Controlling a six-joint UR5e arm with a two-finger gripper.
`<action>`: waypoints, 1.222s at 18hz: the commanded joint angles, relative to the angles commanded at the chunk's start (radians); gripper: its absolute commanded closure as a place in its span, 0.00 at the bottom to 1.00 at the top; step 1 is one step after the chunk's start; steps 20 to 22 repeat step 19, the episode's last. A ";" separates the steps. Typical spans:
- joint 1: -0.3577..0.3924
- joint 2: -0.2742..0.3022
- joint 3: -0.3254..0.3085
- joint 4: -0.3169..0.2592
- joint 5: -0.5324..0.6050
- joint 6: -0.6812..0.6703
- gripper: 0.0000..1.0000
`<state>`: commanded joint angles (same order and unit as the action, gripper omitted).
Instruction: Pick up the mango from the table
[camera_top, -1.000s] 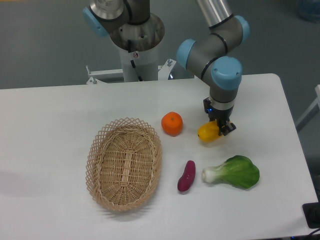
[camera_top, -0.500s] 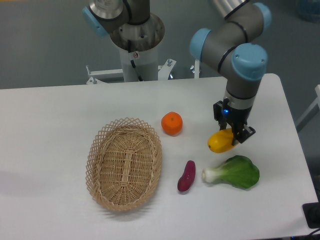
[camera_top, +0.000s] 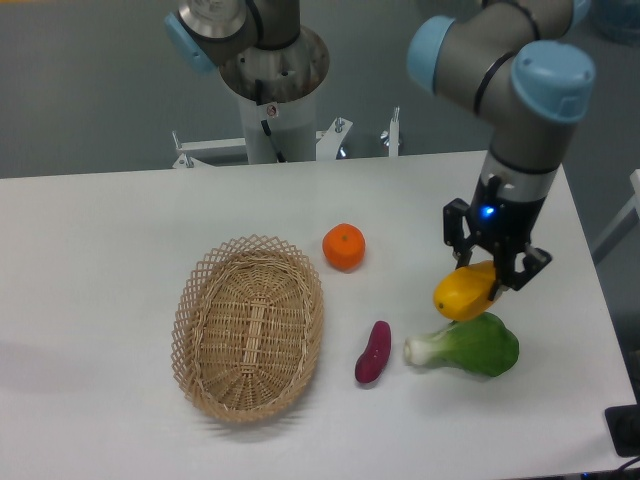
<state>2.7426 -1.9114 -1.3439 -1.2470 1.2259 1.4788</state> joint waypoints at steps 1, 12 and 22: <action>0.014 0.002 0.008 -0.011 -0.006 0.002 0.57; 0.077 0.012 0.032 -0.097 -0.042 0.104 0.57; 0.078 0.015 0.031 -0.095 -0.042 0.103 0.57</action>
